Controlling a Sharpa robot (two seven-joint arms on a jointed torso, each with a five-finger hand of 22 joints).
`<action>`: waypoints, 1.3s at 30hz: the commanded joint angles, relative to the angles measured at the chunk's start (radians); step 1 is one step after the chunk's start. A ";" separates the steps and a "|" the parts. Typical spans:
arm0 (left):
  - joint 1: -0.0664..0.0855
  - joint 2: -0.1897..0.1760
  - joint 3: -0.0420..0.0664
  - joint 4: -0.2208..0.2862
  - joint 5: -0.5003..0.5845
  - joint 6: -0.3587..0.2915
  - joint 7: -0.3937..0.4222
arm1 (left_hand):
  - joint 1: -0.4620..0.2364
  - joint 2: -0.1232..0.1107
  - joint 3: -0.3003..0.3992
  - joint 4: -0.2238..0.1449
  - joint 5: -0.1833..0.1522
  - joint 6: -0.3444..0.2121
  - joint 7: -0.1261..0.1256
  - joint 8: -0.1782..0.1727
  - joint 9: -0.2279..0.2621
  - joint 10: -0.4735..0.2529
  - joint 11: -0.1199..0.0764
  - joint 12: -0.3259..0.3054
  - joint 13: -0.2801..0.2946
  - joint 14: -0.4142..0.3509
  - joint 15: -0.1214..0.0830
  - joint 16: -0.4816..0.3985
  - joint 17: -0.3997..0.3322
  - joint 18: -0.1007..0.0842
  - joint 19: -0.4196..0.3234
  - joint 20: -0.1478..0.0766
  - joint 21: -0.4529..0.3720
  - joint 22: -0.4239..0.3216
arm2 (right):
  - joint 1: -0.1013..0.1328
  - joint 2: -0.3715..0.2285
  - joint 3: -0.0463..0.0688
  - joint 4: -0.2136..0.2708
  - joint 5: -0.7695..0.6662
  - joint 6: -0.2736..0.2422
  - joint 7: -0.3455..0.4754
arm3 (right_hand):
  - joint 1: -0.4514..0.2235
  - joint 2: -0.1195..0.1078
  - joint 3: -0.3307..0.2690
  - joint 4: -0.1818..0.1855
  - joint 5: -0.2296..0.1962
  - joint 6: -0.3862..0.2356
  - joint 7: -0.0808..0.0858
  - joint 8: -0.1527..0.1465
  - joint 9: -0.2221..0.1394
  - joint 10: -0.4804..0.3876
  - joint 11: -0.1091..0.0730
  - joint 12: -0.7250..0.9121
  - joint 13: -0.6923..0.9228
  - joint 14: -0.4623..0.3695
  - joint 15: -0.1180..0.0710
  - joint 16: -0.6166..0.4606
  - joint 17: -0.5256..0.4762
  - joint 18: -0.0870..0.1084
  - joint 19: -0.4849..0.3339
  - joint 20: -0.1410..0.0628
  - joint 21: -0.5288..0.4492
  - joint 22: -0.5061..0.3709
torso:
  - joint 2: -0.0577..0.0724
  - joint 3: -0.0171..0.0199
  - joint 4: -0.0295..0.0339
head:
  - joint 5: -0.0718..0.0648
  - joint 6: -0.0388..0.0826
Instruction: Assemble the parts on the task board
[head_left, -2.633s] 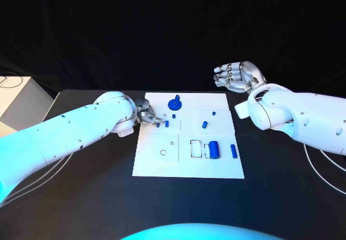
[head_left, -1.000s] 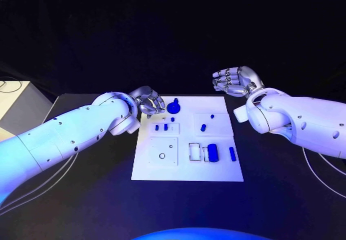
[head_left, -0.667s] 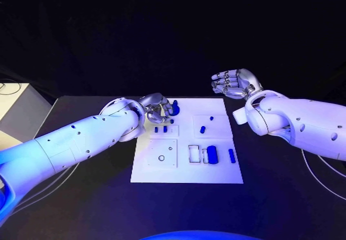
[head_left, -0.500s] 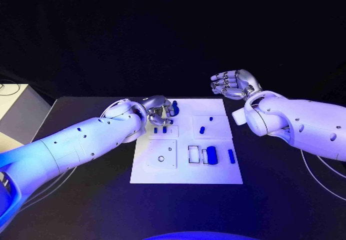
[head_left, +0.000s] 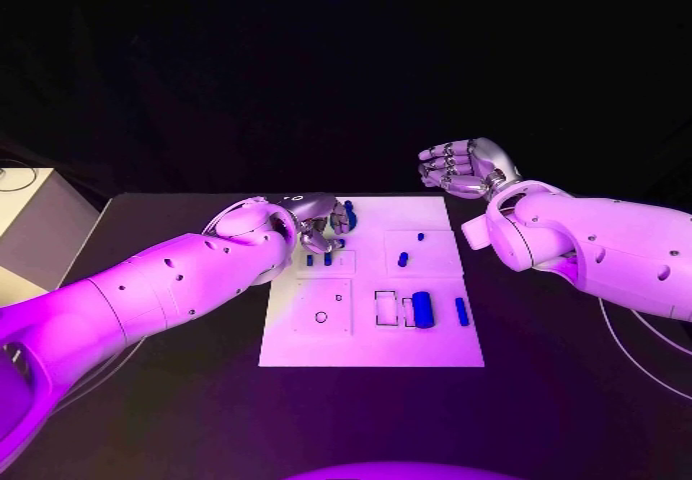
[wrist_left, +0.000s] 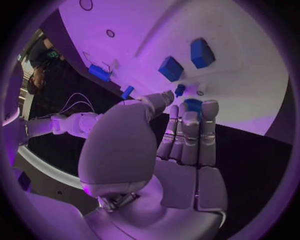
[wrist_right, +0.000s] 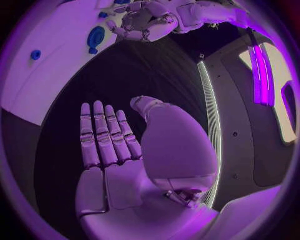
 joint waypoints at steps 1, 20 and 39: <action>0.002 0.006 0.000 -0.003 -0.036 0.045 -0.013 | -0.014 0.000 -0.001 -0.008 -0.002 0.008 -0.001 -0.004 -0.002 -0.009 -0.002 -0.004 -0.003 0.000 0.003 0.007 -0.005 -0.017 0.008 0.000 0.009 0.005 | 0.000 0.001 0.000 0.003 -0.003 0.008 0.009 | -0.005 -0.002 -0.004 -0.002 0.005 0.007 0.074 -0.004 -0.002 0.007 0.002 -0.004 0.000 0.002 0.006 -0.007 -0.001 0.007 -0.008 0.001 -0.004 -0.001 | -0.002 -0.0005 0.0008 | -0.001 -0.002; 0.004 0.041 0.000 -0.045 -0.050 0.071 -0.046 | -0.015 0.011 0.006 -0.014 -0.002 0.031 -0.004 -0.006 -0.015 0.007 -0.003 0.003 -0.010 0.012 0.003 0.030 -0.001 -0.022 0.030 0.001 0.037 0.033 | 0.001 0.000 0.001 0.009 -0.003 0.008 0.009 | -0.005 -0.002 -0.004 -0.002 0.005 0.007 0.074 -0.004 -0.002 0.007 0.002 -0.004 0.000 0.002 0.006 -0.007 -0.001 0.007 -0.008 0.001 -0.004 -0.001 | -0.001 -0.0004 0.0007 | -0.007 -0.005; 0.006 0.064 0.000 -0.070 -0.050 0.084 -0.047 | -0.013 0.024 0.016 -0.021 -0.002 0.040 -0.002 -0.013 -0.027 0.024 -0.006 0.007 -0.017 0.029 0.000 0.051 0.010 -0.027 0.052 -0.001 0.063 0.059 | 0.004 -0.001 0.001 0.013 -0.003 0.009 0.008 | -0.004 -0.003 -0.004 -0.005 0.005 0.008 0.074 -0.005 -0.004 0.009 0.002 -0.008 0.000 0.003 0.006 -0.007 -0.005 0.007 -0.009 0.001 -0.003 -0.006 | -0.002 -0.0007 0.0010 | -0.014 -0.009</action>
